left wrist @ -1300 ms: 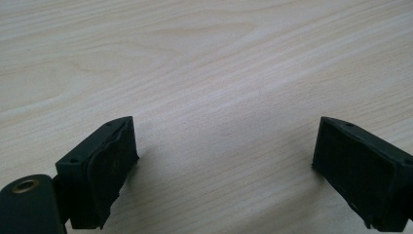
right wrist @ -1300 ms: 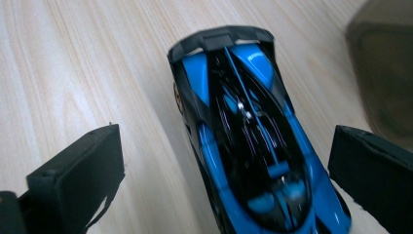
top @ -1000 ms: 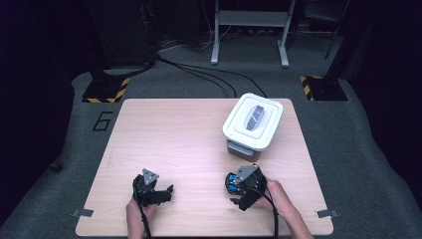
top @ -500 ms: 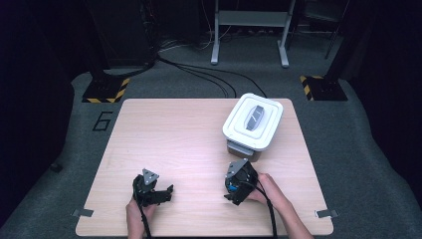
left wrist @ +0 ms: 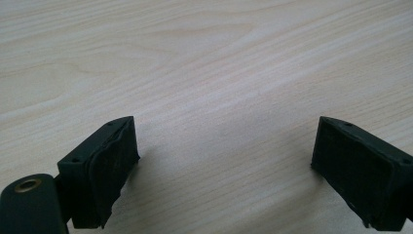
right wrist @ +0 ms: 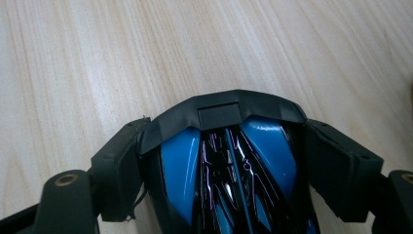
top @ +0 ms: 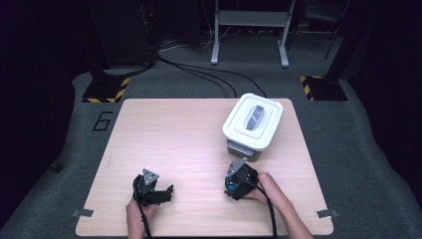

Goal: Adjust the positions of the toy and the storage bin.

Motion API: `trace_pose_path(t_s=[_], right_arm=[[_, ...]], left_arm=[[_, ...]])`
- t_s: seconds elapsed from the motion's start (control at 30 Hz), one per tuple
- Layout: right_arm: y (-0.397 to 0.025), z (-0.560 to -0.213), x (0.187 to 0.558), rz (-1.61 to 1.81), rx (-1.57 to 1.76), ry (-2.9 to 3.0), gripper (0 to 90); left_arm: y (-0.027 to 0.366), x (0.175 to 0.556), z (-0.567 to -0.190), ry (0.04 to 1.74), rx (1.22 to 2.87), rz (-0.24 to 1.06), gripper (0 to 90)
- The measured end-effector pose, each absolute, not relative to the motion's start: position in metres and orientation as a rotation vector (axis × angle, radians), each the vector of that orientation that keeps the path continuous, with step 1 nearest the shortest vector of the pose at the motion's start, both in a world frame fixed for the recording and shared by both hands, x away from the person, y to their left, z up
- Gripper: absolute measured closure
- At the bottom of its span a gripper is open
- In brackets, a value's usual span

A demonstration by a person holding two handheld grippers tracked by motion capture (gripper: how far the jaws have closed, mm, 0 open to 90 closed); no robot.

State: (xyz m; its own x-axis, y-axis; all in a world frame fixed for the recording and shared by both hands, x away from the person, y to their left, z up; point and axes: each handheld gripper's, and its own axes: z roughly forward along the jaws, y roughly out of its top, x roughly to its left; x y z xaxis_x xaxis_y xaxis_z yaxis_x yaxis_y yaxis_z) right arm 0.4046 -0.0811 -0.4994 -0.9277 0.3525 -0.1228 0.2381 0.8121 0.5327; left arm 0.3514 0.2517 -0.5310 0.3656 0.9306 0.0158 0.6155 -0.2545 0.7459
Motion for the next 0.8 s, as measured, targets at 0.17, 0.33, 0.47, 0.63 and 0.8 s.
trace_pose_path(t_s=[0.17,0.33,0.47,0.63,0.8], right_arm=[[-0.079,-0.5,0.402,0.78,0.51,2.753,22.5],[-0.078,-0.501,0.399,0.792,0.592,2.719,22.6],[-0.076,-0.502,0.394,0.8,0.71,2.666,22.6],[-0.074,-0.5,0.393,0.779,0.85,2.625,22.5],[-0.072,-0.501,0.391,0.76,0.854,2.612,22.0]], left_arm=[[0.252,0.351,-0.531,1.335,1.975,0.614,9.4],[0.252,0.351,-0.531,1.334,1.977,0.613,9.4],[0.252,0.351,-0.531,1.334,1.978,0.613,9.4],[0.252,0.351,-0.531,1.334,1.977,0.614,9.4],[0.252,0.351,-0.531,1.333,1.978,0.614,9.4]])
